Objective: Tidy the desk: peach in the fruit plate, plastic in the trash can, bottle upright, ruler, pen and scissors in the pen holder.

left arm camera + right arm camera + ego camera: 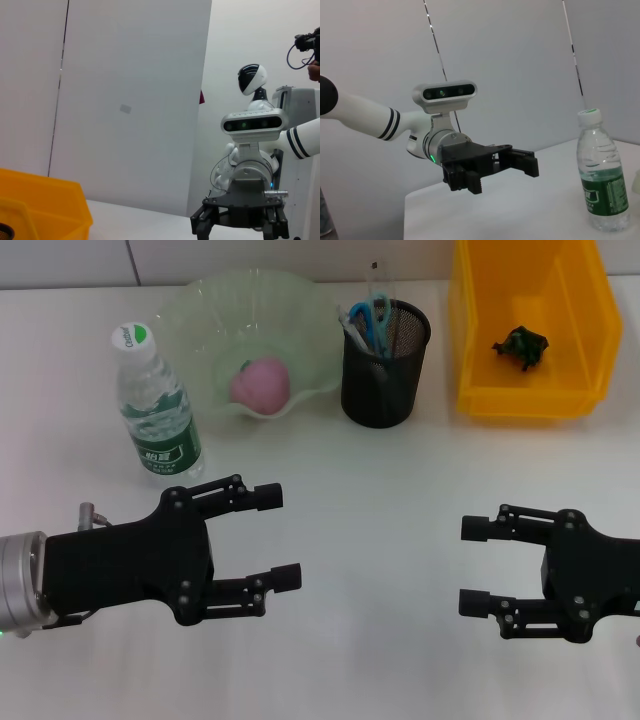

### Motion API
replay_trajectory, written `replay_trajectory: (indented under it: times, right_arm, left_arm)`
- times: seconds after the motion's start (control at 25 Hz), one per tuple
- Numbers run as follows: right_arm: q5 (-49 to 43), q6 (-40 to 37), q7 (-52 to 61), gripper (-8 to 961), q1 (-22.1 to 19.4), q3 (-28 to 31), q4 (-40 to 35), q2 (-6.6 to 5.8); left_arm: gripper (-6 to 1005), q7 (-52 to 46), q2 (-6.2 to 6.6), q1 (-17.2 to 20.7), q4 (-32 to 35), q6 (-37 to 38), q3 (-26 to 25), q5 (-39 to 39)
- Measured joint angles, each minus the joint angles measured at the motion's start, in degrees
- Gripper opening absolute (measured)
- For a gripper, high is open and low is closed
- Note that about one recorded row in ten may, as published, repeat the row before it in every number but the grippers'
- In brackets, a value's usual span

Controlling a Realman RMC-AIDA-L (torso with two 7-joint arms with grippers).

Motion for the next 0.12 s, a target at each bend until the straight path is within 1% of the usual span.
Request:
replay_trajectory:
  times: [0.12]
  right_arm:
    - [0.0, 0.1, -0.6, 776, 0.1, 0.0, 0.0, 0.17]
  left_arm:
    - [809, 0.0, -0.04, -0.1, 0.0, 0.0, 0.0, 0.0]
